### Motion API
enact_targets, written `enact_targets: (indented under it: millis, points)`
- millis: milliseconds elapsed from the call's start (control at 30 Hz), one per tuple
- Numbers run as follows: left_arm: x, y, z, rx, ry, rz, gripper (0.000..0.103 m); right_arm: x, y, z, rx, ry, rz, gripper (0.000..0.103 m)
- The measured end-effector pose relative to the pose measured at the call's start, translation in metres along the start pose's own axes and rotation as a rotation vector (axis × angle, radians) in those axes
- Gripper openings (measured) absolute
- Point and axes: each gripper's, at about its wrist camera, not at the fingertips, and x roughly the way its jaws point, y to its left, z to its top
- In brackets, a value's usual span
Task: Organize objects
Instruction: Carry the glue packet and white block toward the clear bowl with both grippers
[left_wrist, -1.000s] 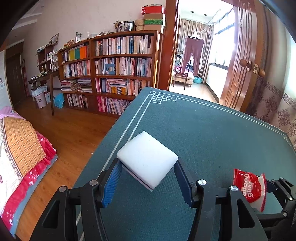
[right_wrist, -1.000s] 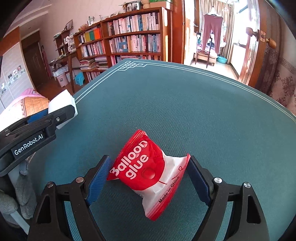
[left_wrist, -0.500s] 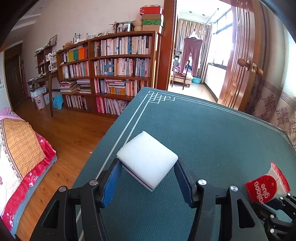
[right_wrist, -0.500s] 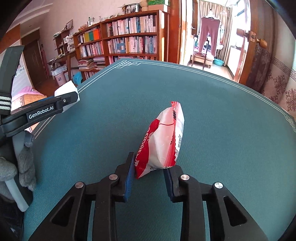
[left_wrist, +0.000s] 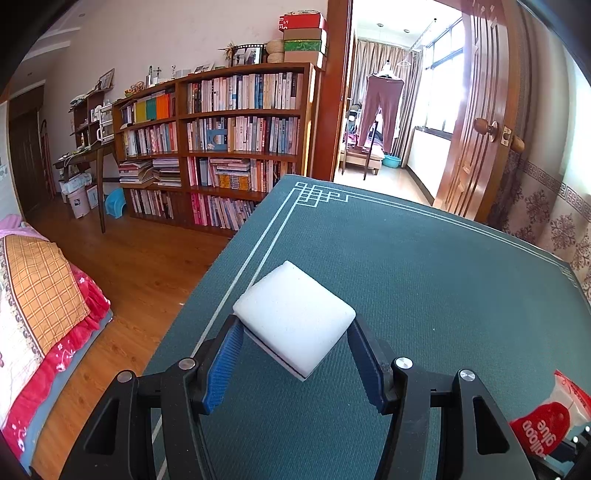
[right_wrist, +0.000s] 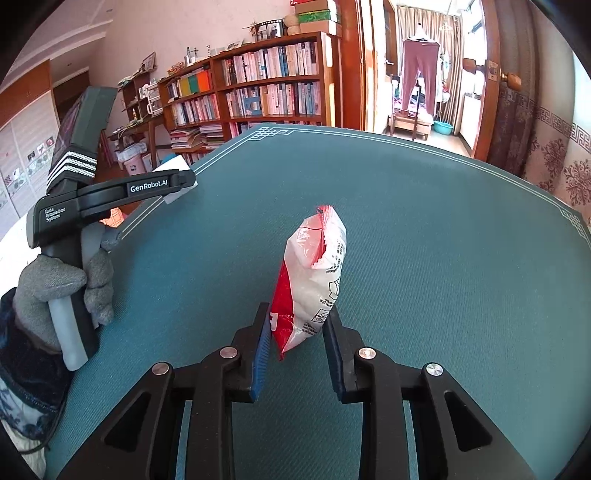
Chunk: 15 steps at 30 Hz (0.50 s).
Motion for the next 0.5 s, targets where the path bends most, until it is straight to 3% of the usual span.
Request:
enact_targets:
  millis: [500]
  points:
    - [-0.008,0.000,0.004,-0.013,-0.016,-0.020,0.062,-0.021,-0.013,-0.020,0.040,-0.006,0.016,0.029]
